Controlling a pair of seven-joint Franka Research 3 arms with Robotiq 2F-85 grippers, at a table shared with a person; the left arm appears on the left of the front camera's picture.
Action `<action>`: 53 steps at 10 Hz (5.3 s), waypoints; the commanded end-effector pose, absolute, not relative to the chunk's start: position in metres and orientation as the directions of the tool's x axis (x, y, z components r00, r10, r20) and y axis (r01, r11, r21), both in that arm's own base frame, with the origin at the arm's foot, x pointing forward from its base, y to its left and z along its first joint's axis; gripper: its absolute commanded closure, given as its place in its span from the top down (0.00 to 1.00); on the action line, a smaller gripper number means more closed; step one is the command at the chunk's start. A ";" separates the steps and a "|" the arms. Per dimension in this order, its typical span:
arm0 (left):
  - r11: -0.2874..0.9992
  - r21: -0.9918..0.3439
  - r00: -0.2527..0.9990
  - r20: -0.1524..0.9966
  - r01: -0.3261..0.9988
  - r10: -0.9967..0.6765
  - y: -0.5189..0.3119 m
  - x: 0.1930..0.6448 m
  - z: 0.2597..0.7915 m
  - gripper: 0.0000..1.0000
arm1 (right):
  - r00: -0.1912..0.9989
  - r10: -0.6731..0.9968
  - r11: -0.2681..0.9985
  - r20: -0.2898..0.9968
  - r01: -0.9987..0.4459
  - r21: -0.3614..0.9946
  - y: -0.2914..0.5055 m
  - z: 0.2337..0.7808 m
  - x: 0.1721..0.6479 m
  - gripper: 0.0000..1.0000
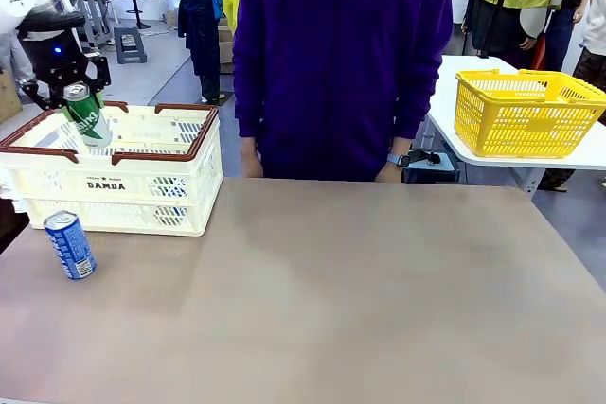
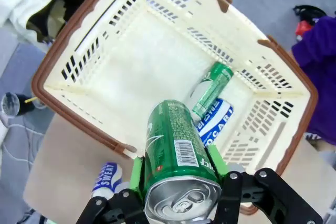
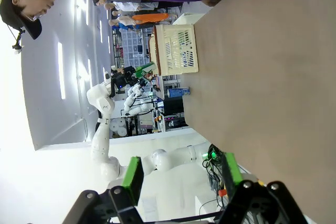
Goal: Place the drinks into the Shopping basket.
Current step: Pick up one drink and place it into the Shopping basket.
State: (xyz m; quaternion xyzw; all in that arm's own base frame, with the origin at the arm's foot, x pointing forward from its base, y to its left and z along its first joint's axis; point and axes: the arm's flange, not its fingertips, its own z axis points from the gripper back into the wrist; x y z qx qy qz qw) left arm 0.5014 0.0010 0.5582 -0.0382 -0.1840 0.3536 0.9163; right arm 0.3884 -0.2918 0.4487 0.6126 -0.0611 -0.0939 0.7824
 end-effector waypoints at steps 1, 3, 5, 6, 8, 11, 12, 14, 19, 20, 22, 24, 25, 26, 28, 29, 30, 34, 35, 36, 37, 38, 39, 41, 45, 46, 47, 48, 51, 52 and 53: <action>0.780 -0.192 0.702 0.346 -0.596 0.622 0.006 0.490 0.579 0.00 | 0.976 -0.217 0.248 0.003 0.052 0.967 -0.291 0.450 0.387 0.80; 0.760 -0.201 0.691 0.323 -0.618 0.647 0.002 0.497 0.567 0.00 | 0.976 -0.217 0.248 0.003 0.052 0.967 -0.291 0.450 0.387 0.80; 0.938 -0.111 0.864 0.365 -0.329 0.347 0.008 0.554 0.566 0.00 | 0.976 -0.217 0.248 0.003 0.052 0.967 -0.291 0.450 0.387 0.80; 0.975 -0.078 0.897 0.382 -0.207 0.221 0.017 0.576 0.555 0.00 | 0.976 -0.217 0.248 0.003 0.052 0.967 -0.291 0.450 0.387 0.80; 0.991 -0.076 0.936 0.328 -0.110 0.129 0.028 0.610 0.519 0.00 | 0.976 -0.217 0.248 0.003 0.052 0.967 -0.291 0.450 0.387 0.80; 1.000 -0.021 0.977 0.211 0.008 -0.003 0.030 0.625 0.468 0.00 | 0.976 -0.217 0.248 0.003 0.052 0.967 -0.291 0.450 0.387 0.80; 1.000 -0.014 0.983 0.186 -0.008 0.010 0.027 0.626 0.452 0.00 | 0.976 -0.217 0.248 0.003 0.052 0.967 -0.291 0.450 0.387 0.80; 0.999 0.018 0.991 0.128 -0.044 0.041 0.026 0.629 0.430 0.00 | 0.976 -0.217 0.248 0.003 0.052 0.967 -0.291 0.450 0.387 0.80; 0.999 0.006 0.990 0.134 -0.036 0.034 0.025 0.630 0.431 1.00 | 0.976 -0.217 0.248 0.003 0.052 0.967 -0.291 0.450 0.387 0.80; 0.999 -0.002 0.989 0.142 -0.042 0.042 0.026 0.629 0.435 1.00 | 0.976 -0.217 0.248 0.003 0.052 0.967 -0.291 0.450 0.387 0.80; 0.997 -0.050 0.978 0.194 -0.066 0.074 0.031 0.620 0.456 1.00 | 0.976 -0.217 0.248 0.003 0.052 0.967 -0.291 0.450 0.387 0.80; 0.968 -0.245 0.983 0.152 -0.060 0.099 0.038 0.587 0.502 1.00 | 0.976 -0.217 0.248 0.003 0.052 0.967 -0.291 0.450 0.387 0.80; 0.956 -0.293 0.987 0.140 -0.036 0.080 0.050 0.558 0.530 1.00 | 0.976 -0.217 0.248 0.003 0.052 0.967 -0.291 0.450 0.387 0.80; 0.920 -0.390 0.994 0.106 0.029 0.014 0.075 0.525 0.554 1.00 | 0.976 -0.217 0.248 0.003 0.052 0.967 -0.291 0.450 0.387 0.80; 0.789 -0.614 0.999 -0.036 0.010 -0.041 0.138 0.452 0.576 1.00 | 0.976 -0.217 0.248 0.003 0.052 0.967 -0.291 0.450 0.387 0.80; 0.736 -0.676 0.998 -0.014 0.038 -0.064 0.169 0.424 0.571 1.00 | 0.976 -0.217 0.248 0.003 0.052 0.967 -0.291 0.450 0.387 0.80; 0.635 -0.772 0.997 -0.018 0.033 -0.074 0.218 0.398 0.553 1.00 | 0.976 -0.217 0.248 0.003 0.052 0.967 -0.291 0.450 0.387 0.80; 0.472 -0.878 0.997 0.064 0.079 -0.047 0.270 0.345 0.517 1.00 | 0.976 -0.217 0.248 0.003 0.052 0.967 -0.291 0.450 0.387 0.80; 0.472 -0.878 0.997 0.064 0.079 -0.047 0.270 0.345 0.517 1.00 | 0.976 -0.217 0.248 0.003 0.052 0.967 -0.291 0.450 0.387 0.80; 0.472 -0.878 0.997 0.064 0.079 -0.047 0.270 0.345 0.517 1.00 | 0.976 -0.217 0.248 0.003 0.052 0.967 -0.291 0.450 0.387 0.80; 0.472 -0.878 0.997 0.064 0.079 -0.047 0.270 0.345 0.517 1.00 | 0.976 -0.217 0.248 0.003 0.052 0.967 -0.291 0.450 0.387 0.80; 0.472 -0.878 0.997 0.064 0.079 -0.047 0.270 0.345 0.517 1.00 | 0.976 -0.217 0.248 0.003 0.052 0.967 -0.291 0.450 0.387 0.80; 0.472 -0.878 0.997 0.064 0.079 -0.047 0.270 0.345 0.517 1.00 | 0.976 -0.217 0.248 0.003 0.052 0.967 -0.291 0.450 0.387 0.80; 0.472 -0.878 0.997 0.064 0.079 -0.047 0.270 0.345 0.517 1.00 | 0.976 -0.217 0.248 0.003 0.052 0.967 -0.291 0.450 0.387 0.80; 0.472 -0.878 0.997 0.064 0.079 -0.047 0.270 0.345 0.517 1.00 | 0.976 -0.217 0.248 0.003 0.052 0.967 -0.291 0.450 0.387 0.80; 0.467 -0.881 0.997 0.056 0.072 -0.047 0.270 0.348 0.517 1.00 | 0.976 -0.217 0.248 0.003 0.052 0.967 -0.291 0.450 0.387 0.80; 0.536 -0.843 0.999 -0.048 -0.044 0.006 0.247 0.342 0.539 1.00 | 0.976 -0.217 0.248 0.003 0.052 0.967 -0.291 0.450 0.387 0.80; 0.609 -0.793 0.998 -0.032 0.010 -0.059 0.210 0.314 0.553 1.00 | 0.976 -0.217 0.248 0.003 0.052 0.967 -0.291 0.450 0.387 0.80; 0.845 -0.533 0.999 0.048 0.038 -0.014 0.123 0.253 0.539 1.00 | 0.976 -0.217 0.248 0.003 0.052 0.967 -0.291 0.450 0.387 0.80; 0.887 -0.460 0.998 0.053 0.041 -0.018 0.099 0.250 0.524 1.00 | 0.976 -0.217 0.248 0.003 0.052 0.967 -0.291 0.450 0.387 0.80; 0.919 -0.393 0.998 0.065 0.040 -0.016 0.073 0.250 0.506 1.00 | 0.976 -0.217 0.248 0.003 0.052 0.967 -0.291 0.450 0.387 0.80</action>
